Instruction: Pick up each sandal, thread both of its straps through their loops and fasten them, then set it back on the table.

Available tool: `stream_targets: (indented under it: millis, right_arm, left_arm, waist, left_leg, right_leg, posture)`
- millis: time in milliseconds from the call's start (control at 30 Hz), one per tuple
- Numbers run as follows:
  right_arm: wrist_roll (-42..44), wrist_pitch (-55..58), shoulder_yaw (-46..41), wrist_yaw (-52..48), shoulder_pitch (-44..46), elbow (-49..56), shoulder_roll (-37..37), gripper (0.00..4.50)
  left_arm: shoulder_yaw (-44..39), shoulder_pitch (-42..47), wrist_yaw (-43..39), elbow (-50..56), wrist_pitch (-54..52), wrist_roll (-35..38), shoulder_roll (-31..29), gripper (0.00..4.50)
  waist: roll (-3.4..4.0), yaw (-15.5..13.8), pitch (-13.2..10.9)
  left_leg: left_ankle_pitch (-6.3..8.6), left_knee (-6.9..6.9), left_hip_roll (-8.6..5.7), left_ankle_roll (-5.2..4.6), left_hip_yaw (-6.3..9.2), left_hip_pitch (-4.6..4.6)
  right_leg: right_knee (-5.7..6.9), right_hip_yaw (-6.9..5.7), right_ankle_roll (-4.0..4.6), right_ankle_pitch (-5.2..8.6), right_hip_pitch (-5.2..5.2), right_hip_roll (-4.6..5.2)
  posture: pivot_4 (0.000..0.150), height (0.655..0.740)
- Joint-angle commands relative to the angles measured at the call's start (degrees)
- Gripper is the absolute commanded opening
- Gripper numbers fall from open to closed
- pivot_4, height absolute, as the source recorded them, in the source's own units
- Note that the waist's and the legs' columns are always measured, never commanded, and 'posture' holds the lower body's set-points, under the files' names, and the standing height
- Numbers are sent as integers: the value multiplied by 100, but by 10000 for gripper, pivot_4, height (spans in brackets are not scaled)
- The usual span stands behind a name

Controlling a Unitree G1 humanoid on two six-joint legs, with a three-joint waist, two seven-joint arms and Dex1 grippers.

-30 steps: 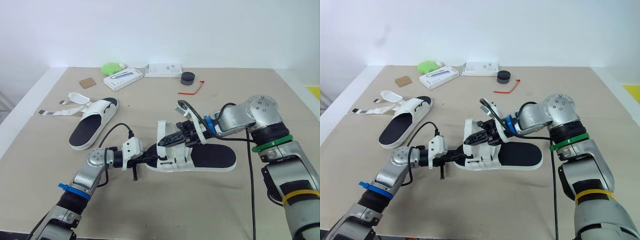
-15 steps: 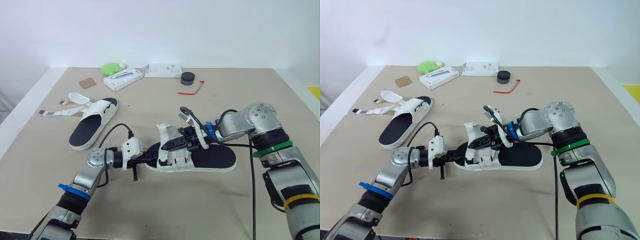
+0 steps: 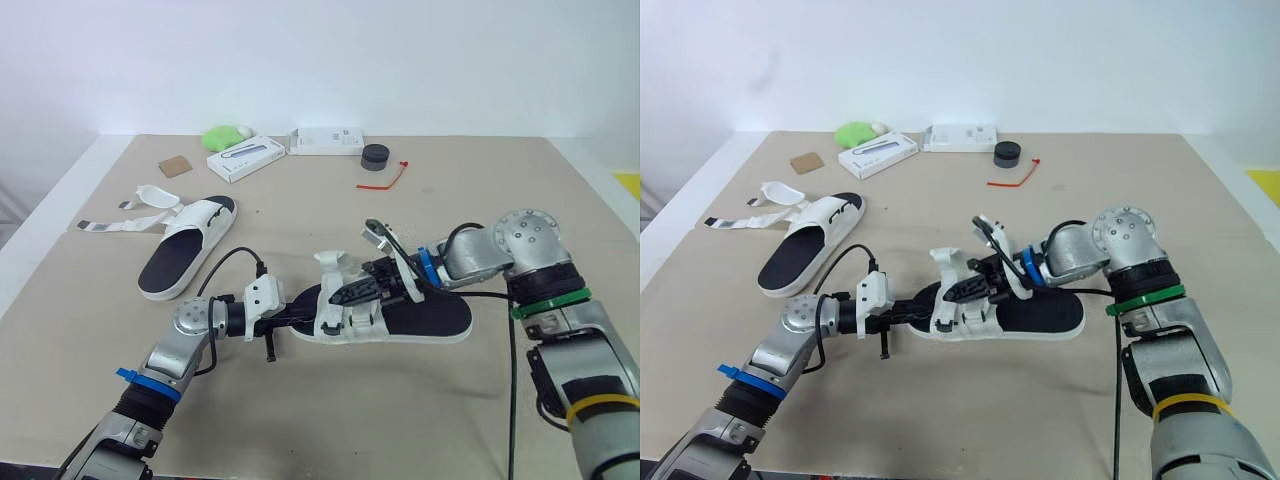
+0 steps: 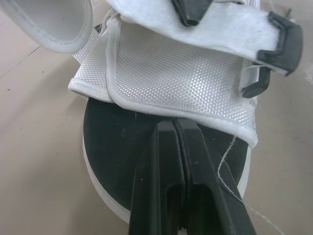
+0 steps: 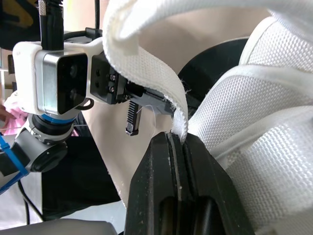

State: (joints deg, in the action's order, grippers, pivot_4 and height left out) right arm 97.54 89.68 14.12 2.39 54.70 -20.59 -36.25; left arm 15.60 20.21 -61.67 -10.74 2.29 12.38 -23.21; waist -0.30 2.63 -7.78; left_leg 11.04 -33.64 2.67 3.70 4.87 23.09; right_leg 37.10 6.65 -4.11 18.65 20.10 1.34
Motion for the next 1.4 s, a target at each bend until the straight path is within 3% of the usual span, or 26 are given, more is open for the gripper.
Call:
stream_targets:
  millis: [33, 333, 800, 1100, 1400]
  right_arm:
    - [-327, -11, -348, -217, 38, 211, 118, 409]
    - [-384, 241, -1014, -418, 714, -936, 537, 409]
    - [-125, 282, -450, -282, -72, -249, 265, 409]
    - [-72, 282, -438, 49, 46, -606, 179, 409]
    - [605, 282, -325, -105, 271, -375, 59, 409]
  left_arm:
    - [506, -536, -38, -834, -530, -552, -147, 0]
    - [474, -540, -26, -846, -546, -529, -143, 0]
    - [463, -553, -15, -845, -576, -501, -160, 0]
    - [479, -501, -17, -892, -562, -512, -136, 0]
    - [490, -535, 11, -839, -588, -507, -120, 0]
  waist:
    - [0, 0, 0]
    - [1, 1, -2]
    - [4, 6, -3]
    - [3, 6, -3]
    - [4, 5, -6]
  left_leg:
    - [0, 0, 0, 0, 0, 0]
    - [-1, 0, 0, -1, -1, 0]
    - [0, 0, 0, -1, -1, 1]
    - [0, 1, 0, -1, -1, 1]
    - [0, 1, 0, -1, -2, 2]
  right_leg:
    - [0, 0, 0, 0, 0, 0]
    - [0, 0, -2, -4, 0, -1]
    - [0, 1, -3, -2, 0, -1]
    - [0, 1, -2, -1, 0, -1]
    - [0, 1, -2, -1, 1, -1]
  posture:
    - [1500, 7400]
    - [1500, 7400]
    - [1500, 7400]
    - [1500, 7400]
    - [1500, 7400]
